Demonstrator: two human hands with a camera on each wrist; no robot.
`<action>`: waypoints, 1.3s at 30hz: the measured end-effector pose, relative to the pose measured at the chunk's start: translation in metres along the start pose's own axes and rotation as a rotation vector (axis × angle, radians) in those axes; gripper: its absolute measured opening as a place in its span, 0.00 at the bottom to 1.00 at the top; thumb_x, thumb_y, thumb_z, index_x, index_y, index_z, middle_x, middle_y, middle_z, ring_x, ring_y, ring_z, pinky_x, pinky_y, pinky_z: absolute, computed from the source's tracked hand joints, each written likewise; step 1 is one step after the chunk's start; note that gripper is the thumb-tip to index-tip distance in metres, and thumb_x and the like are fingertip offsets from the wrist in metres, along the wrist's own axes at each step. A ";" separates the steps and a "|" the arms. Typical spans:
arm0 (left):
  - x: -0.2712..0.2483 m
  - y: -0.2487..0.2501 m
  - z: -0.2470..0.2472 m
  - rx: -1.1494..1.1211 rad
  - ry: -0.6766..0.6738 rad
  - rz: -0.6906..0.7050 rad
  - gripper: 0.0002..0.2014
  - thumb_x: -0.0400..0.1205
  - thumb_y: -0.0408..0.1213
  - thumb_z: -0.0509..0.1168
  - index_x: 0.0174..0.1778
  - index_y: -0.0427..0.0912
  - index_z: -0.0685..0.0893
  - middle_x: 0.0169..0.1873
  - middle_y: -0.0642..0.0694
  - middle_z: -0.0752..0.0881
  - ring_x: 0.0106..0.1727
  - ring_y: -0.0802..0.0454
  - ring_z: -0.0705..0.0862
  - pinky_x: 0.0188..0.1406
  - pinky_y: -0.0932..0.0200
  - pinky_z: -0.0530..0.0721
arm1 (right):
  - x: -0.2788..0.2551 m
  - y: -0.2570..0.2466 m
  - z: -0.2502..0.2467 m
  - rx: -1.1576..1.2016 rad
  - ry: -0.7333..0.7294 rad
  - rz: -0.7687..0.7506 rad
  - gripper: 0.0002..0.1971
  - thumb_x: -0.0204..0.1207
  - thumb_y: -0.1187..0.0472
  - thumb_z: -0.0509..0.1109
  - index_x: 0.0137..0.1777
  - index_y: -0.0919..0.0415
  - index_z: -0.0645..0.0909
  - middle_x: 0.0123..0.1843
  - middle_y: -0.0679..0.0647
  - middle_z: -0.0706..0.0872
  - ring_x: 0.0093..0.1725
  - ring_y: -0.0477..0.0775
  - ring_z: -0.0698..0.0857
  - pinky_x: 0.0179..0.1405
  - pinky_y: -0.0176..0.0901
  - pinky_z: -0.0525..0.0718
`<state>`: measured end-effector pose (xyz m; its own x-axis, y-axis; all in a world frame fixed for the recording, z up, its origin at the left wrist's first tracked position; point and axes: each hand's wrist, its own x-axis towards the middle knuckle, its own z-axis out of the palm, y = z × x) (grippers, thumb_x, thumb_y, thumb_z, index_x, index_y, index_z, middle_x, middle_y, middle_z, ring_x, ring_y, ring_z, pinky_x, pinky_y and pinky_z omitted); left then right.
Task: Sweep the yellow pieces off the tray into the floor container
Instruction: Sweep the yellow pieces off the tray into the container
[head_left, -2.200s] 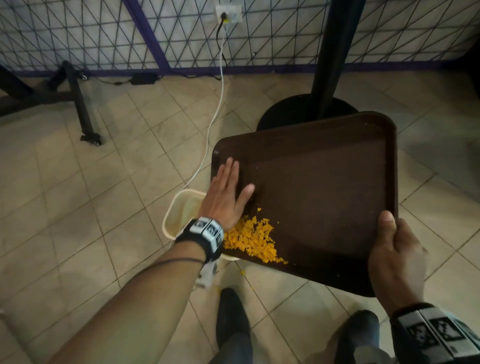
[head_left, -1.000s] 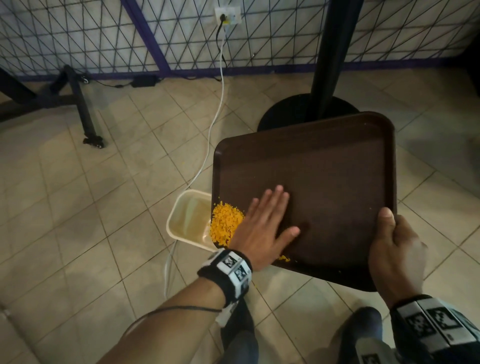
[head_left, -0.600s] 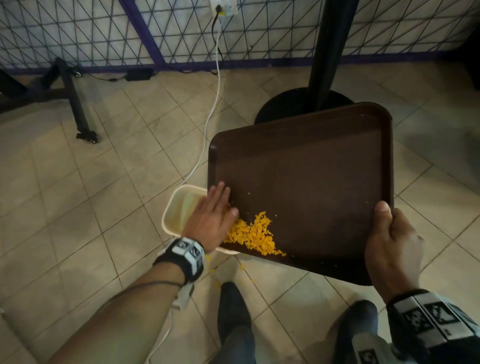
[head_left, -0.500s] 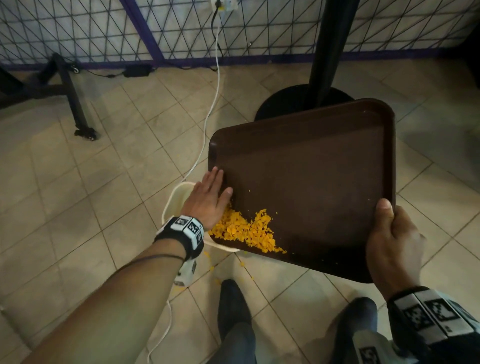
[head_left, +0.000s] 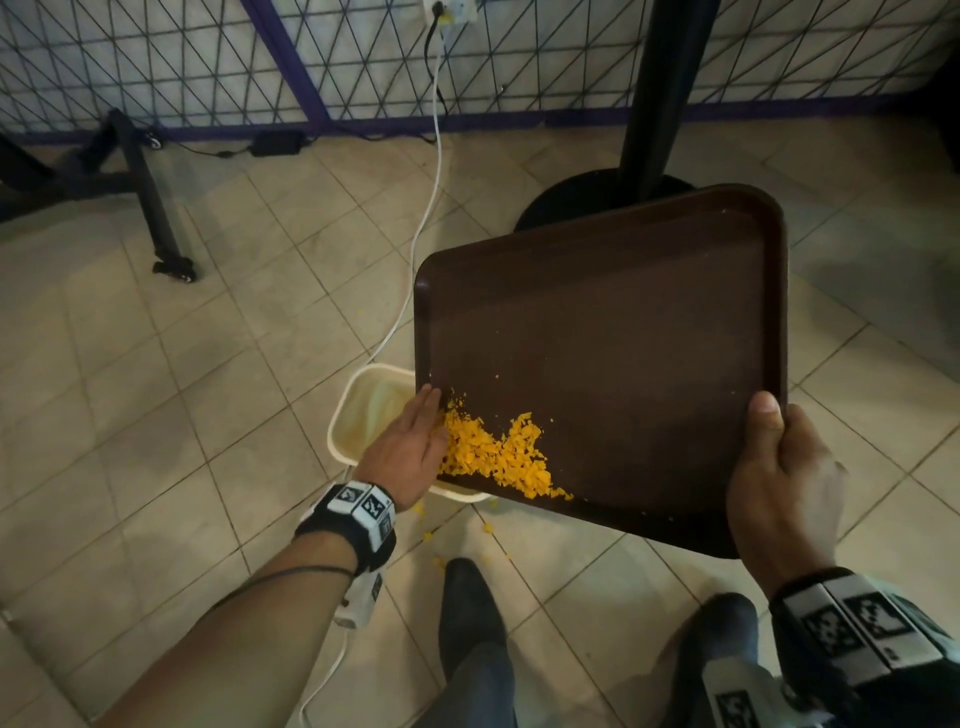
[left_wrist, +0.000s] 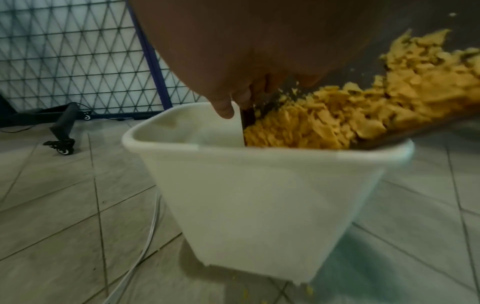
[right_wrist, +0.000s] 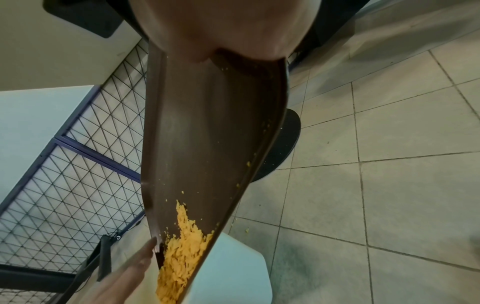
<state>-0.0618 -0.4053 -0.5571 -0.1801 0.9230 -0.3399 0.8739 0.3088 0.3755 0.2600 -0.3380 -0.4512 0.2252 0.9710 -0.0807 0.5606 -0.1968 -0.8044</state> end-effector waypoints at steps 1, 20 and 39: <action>0.007 0.001 -0.005 -0.007 0.041 -0.009 0.30 0.89 0.52 0.45 0.87 0.52 0.46 0.87 0.52 0.47 0.81 0.46 0.67 0.69 0.49 0.74 | 0.000 0.000 0.000 -0.003 0.000 -0.006 0.24 0.88 0.47 0.50 0.46 0.66 0.76 0.36 0.59 0.80 0.36 0.62 0.77 0.37 0.54 0.76; 0.045 0.013 -0.025 0.043 0.010 -0.082 0.33 0.87 0.47 0.50 0.87 0.52 0.43 0.87 0.52 0.43 0.83 0.46 0.62 0.75 0.45 0.73 | 0.001 -0.001 0.000 0.026 0.011 -0.006 0.22 0.88 0.49 0.52 0.45 0.66 0.77 0.35 0.58 0.80 0.32 0.52 0.75 0.32 0.47 0.68; -0.049 0.123 0.036 0.348 -0.088 0.684 0.30 0.90 0.56 0.43 0.86 0.50 0.43 0.86 0.52 0.39 0.86 0.52 0.36 0.85 0.49 0.39 | 0.002 -0.001 0.000 0.013 -0.007 0.034 0.21 0.88 0.49 0.51 0.46 0.64 0.77 0.33 0.50 0.77 0.32 0.50 0.75 0.30 0.47 0.68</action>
<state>0.0702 -0.4210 -0.5250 0.4751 0.8564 -0.2023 0.8720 -0.4274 0.2387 0.2596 -0.3359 -0.4502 0.2381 0.9648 -0.1119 0.5427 -0.2277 -0.8085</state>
